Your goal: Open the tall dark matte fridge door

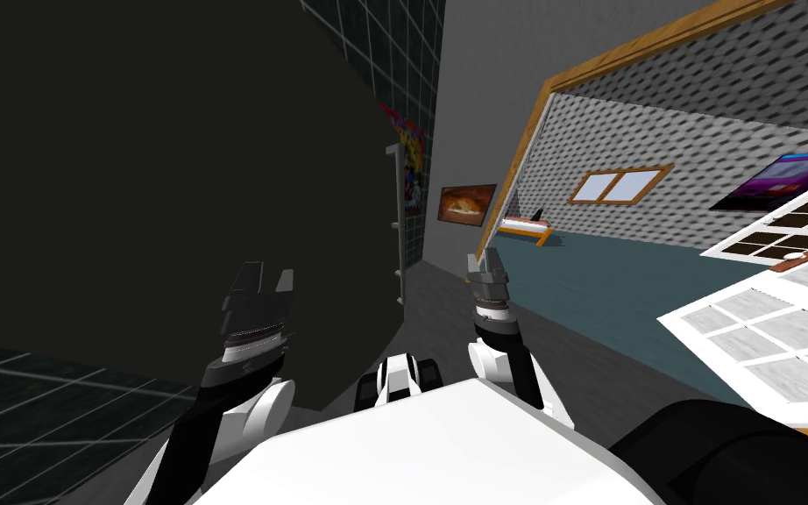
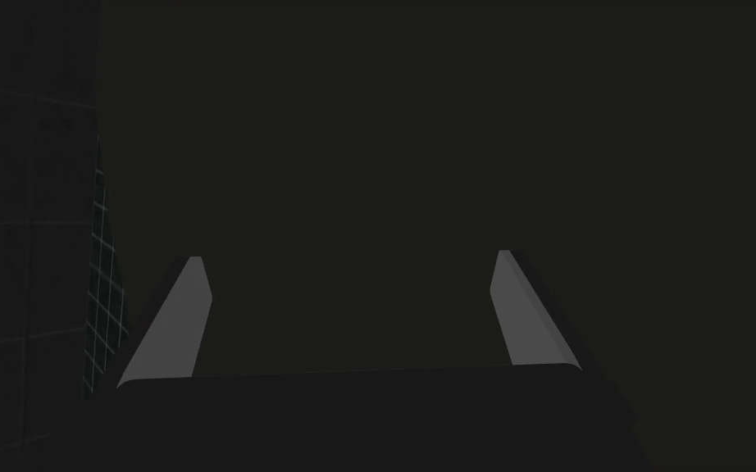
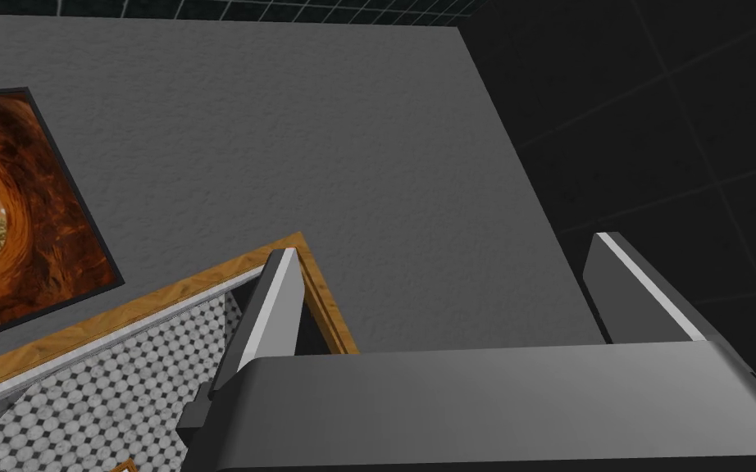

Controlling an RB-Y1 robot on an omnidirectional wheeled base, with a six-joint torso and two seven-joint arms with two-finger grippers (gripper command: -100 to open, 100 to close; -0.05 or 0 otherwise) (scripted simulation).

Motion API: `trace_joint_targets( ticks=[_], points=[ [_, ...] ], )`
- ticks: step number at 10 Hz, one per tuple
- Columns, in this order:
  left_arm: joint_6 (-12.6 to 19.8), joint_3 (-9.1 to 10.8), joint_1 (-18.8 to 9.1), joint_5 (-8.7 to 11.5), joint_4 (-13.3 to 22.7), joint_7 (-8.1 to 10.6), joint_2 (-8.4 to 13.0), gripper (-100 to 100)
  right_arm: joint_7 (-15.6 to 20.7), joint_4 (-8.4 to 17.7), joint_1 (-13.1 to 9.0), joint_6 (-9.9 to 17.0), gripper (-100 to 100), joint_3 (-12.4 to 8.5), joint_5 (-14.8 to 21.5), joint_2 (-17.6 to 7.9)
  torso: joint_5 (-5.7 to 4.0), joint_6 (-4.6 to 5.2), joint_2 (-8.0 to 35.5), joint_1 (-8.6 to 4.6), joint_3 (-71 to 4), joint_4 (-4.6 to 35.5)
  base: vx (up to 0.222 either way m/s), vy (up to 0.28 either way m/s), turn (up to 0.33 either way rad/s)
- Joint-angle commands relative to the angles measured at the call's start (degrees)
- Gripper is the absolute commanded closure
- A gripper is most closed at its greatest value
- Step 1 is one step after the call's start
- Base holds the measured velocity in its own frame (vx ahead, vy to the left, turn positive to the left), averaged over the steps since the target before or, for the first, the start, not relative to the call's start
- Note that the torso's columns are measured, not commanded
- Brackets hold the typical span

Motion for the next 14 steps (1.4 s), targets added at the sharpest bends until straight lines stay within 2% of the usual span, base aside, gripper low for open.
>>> trace_joint_targets(
  ticks=[1,2,4,13,14],
  points=[
    [4.50,0.98,-1.39,-0.04,-0.61,-0.45,2.46,-100,0.00,0.00,0.00,0.00,0,0.00,0.00,0.00,-0.03,0.09,-0.07,-0.07,-0.05,-0.03,0.014,-0.057,-0.086],
    [5.14,0.98,-1.39,-0.04,-0.61,-0.45,2.46,-100,0.00,0.00,0.00,0.00,0,0.00,0.00,0.00,-0.06,0.14,-0.21,-0.12,-0.16,-0.07,0.004,-0.036,-0.035],
    [8.68,1.92,-2.68,-0.05,-1.12,-0.83,3.85,-100,0.00,0.00,0.00,0.00,0,0.00,0.00,0.00,-0.06,0.23,-0.40,-0.12,-0.29,-0.15,-0.001,-0.037,-0.095],
    [20.25,4.12,-5.63,-0.06,-1.89,-1.74,6.09,-100,0.00,0.00,0.00,0.00,0,0.00,0.00,0.00,-0.24,0.84,-1.57,-0.55,-1.12,-0.56,0.006,-0.032,-0.064],
    [22.03,4.72,-6.43,-0.06,-2.00,-2.00,6.64,-100,0.00,0.00,0.00,0.00,0,0.00,0.00,0.00,-0.19,0.68,-1.59,-0.42,-1.13,-0.56,0.018,-0.040,-0.092]
  ],
)
